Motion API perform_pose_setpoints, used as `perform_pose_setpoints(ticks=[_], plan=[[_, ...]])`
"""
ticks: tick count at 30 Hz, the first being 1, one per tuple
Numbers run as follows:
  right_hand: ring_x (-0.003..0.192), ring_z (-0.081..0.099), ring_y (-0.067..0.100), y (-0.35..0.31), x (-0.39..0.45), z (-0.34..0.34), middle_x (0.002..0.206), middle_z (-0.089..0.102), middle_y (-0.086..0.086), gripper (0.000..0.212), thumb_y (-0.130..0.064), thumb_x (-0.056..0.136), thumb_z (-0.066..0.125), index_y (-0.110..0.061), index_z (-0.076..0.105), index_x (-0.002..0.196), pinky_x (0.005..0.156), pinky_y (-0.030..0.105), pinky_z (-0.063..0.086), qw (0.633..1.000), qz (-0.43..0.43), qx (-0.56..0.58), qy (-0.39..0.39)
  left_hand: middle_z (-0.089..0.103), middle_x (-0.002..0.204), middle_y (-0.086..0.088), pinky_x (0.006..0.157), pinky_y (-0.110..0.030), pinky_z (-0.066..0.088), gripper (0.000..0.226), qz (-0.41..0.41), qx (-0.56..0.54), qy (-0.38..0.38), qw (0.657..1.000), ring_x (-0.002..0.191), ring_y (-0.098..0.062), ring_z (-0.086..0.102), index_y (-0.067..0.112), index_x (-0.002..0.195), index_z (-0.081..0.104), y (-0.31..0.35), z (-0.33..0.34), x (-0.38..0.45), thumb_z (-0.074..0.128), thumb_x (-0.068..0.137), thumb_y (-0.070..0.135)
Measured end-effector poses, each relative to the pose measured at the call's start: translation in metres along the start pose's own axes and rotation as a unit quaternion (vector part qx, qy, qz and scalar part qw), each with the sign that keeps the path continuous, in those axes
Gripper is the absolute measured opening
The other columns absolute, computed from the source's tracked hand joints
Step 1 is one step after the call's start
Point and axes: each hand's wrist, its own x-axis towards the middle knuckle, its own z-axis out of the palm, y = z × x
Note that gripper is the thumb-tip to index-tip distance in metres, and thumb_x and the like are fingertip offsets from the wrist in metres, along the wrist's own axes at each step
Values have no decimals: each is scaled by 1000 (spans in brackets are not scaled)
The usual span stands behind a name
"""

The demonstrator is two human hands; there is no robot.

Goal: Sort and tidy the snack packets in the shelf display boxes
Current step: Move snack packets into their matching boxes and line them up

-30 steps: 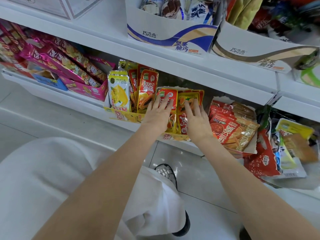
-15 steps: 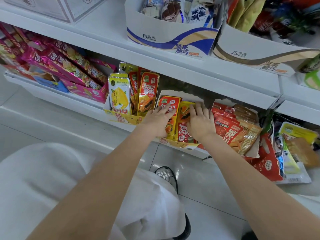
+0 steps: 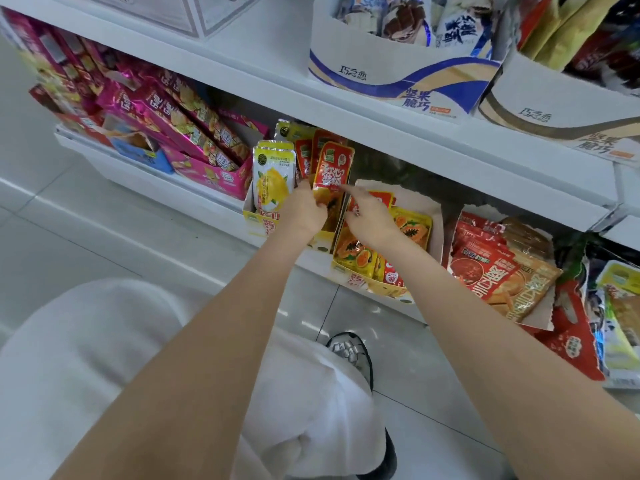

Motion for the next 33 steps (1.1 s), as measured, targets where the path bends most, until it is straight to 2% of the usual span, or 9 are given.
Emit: perform_pose_setpoints(ticks=[6, 11, 14, 18, 21, 25, 28, 30, 33], plan=[[134, 35, 24, 8, -7, 15, 146, 37, 9, 57, 8, 88, 39, -13, 32, 141, 109, 29, 28, 1000, -2, 16, 5, 53, 127, -15, 94, -37, 43, 48, -63, -87, 57, 993, 116, -29, 52, 2, 129, 38, 5, 17, 20, 58, 87, 15], [131, 42, 20, 14, -7, 9, 138, 47, 8, 51, 10, 87, 37, -10, 42, 135, 109, 30, 33, 992, 33, 114, 42, 66, 105, -8, 72, -28, 44, 27, 1, -59, 91, 994, 97, -24, 62, 9, 109, 57, -2, 20, 15, 63, 86, 22], [127, 45, 17, 16, -18, -4, 134, 51, 7, 46, 9, 89, 41, -8, 45, 131, 107, 25, 34, 979, 46, 186, 73, 66, 106, -6, 73, -25, 43, 22, -6, -94, 151, 984, 95, -20, 61, 7, 108, 60, 2, 6, 3, 61, 88, 17], [127, 45, 16, 4, -29, -16, 137, 48, 4, 47, -14, 92, 52, -12, 37, 136, 98, 21, 36, 957, 45, 275, 82, 64, 94, -2, 76, -20, 49, 16, -96, -335, 247, 904, 86, -13, 58, 6, 102, 62, 11, -29, -22, 62, 86, 9], [117, 50, 12, -20, -40, -16, 129, 50, -3, 62, -33, 85, 62, -20, 31, 137, 95, 24, 44, 949, 18, 314, 24, 62, 91, -2, 68, -21, 53, 9, -150, -445, 170, 866, 83, -17, 61, 12, 90, 61, 16, -41, -49, 65, 83, 6], [108, 60, 17, -4, -66, -15, 119, 59, -2, 66, -30, 75, 74, -22, 38, 130, 96, 44, 48, 939, 60, 339, 18, 64, 98, -9, 73, -26, 54, 13, -160, -403, -6, 901, 81, -19, 63, 7, 96, 61, 20, -25, -74, 65, 83, 8], [115, 53, 18, 29, -90, -28, 128, 51, -1, 73, -24, 78, 71, -22, 30, 139, 97, 43, 46, 942, 140, 278, 130, 64, 104, -10, 79, -27, 53, 16, -130, -354, -95, 921, 89, -18, 63, 8, 103, 61, 25, -9, -76, 59, 88, 8], [121, 48, 22, 45, -98, -31, 132, 48, 5, 67, -21, 83, 66, -16, 31, 139, 102, 43, 41, 938, 190, 180, 227, 62, 114, -7, 89, -32, 50, 25, -49, -185, -86, 978, 104, -20, 59, 10, 114, 60, 23, 4, -72, 56, 89, 11], [126, 41, 28, 54, -96, -25, 138, 38, 14, 64, -21, 89, 58, -8, 23, 142, 104, 38, 35, 947, 205, 90, 232, 56, 128, -6, 101, -38, 41, 36, 61, 39, -89, 993, 118, -26, 50, 15, 125, 56, 16, 21, -71, 56, 89, 14]])
